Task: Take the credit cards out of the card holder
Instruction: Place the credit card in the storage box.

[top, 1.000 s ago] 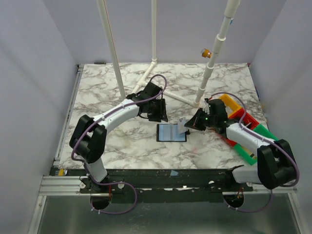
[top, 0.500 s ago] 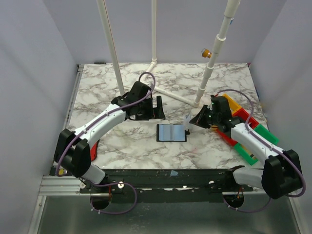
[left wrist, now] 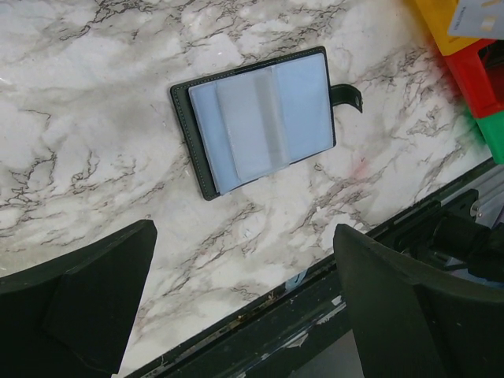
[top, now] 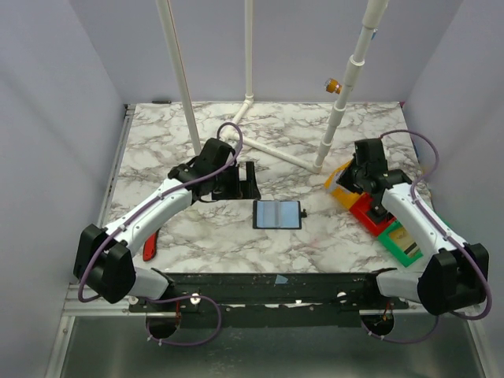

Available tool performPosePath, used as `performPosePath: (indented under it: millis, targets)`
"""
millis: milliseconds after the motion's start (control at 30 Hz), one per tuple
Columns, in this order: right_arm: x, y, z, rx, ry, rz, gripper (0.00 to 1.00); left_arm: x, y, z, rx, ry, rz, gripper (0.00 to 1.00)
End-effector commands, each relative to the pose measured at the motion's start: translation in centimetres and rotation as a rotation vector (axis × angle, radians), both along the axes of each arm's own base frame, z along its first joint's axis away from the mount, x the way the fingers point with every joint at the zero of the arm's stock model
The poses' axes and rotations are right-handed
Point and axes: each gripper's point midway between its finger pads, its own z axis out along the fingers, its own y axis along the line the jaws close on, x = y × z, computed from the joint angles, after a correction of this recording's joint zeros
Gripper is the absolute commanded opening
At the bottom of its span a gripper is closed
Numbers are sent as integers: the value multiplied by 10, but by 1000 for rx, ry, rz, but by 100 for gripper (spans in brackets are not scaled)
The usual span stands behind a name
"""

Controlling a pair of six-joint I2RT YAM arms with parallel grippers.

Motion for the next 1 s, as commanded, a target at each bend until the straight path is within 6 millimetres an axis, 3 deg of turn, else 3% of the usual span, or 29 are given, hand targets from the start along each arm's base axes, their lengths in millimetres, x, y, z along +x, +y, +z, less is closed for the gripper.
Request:
performPosePath:
  millis: [0, 200, 467, 967]
  targets:
    - [2, -47, -2, -184, 53, -135, 1, -5, 2, 5, -30, -22, -30, 98]
    - [15, -77, -5, -314, 94, -230, 0, -7, 1, 6, -49, -27, -39, 98]
    - [33, -92, -11, -404, 119, -293, 1, -10, 1, 6, -65, -25, -48, 98]
    - [31, -104, -45, -501, 234, -316, 1, -13, 1, 4, -72, -19, -47, 99]
